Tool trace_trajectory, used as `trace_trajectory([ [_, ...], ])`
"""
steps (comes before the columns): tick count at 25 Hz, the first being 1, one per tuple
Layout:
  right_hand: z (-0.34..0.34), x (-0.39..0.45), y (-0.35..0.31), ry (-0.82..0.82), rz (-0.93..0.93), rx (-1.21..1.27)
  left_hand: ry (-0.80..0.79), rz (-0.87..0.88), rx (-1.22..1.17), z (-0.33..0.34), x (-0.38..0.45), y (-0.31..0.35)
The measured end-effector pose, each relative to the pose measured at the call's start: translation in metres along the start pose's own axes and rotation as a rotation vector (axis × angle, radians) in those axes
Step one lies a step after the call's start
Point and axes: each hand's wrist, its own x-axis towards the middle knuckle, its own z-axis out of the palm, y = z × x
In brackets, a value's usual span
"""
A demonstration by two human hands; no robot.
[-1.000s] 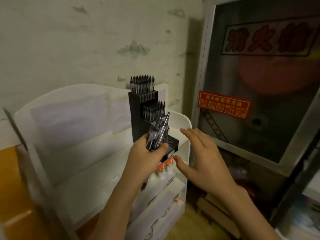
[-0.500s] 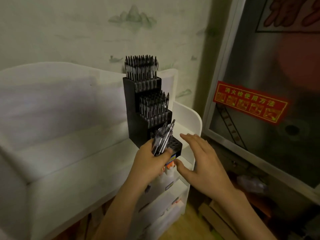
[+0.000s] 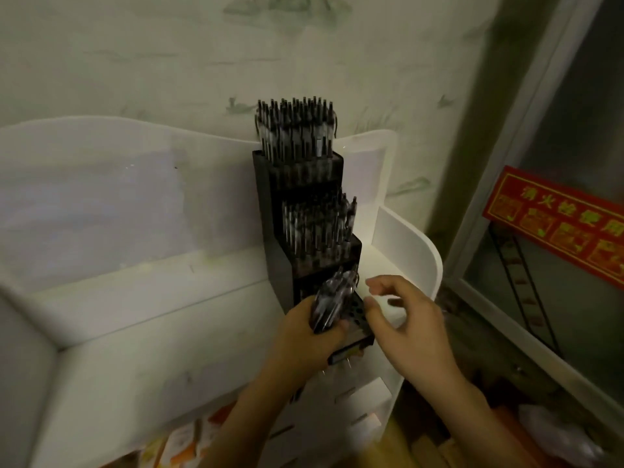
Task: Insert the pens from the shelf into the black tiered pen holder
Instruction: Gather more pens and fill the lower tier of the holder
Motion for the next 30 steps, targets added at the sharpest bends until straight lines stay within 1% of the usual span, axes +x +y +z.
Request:
trace_trajectory([
  [2,0.001,0.016,-0.003,0.068,0.082,0.239,0.062,-0.024,0.004,0.008,0.006,-0.001],
  [3,0.003,0.022,-0.005,0.029,0.104,0.306,0.092,-0.034,0.027,0.012,0.009,-0.001],
  [6,0.012,0.031,-0.014,-0.124,0.183,0.296,0.158,-0.058,0.118,0.024,0.015,0.000],
  [10,0.021,0.049,-0.006,-0.187,0.215,0.250,0.232,-0.061,0.186,0.035,0.021,-0.001],
  [16,0.018,0.064,-0.005,-0.323,0.346,0.509,0.307,-0.102,0.205,0.031,0.025,-0.009],
  [20,0.024,0.071,-0.010,-0.361,0.310,0.482,0.345,-0.092,0.228,0.023,0.027,-0.015],
  [25,0.007,0.101,-0.018,-0.365,0.189,0.504,0.440,-0.101,0.209,0.006,0.023,-0.027],
  [28,-0.006,0.113,-0.021,-0.367,0.104,0.490,0.510,-0.142,0.183,-0.007,0.019,-0.035],
  [30,-0.010,0.115,-0.019,-0.354,0.056,0.439,0.549,-0.184,0.173,-0.016,0.017,-0.040],
])
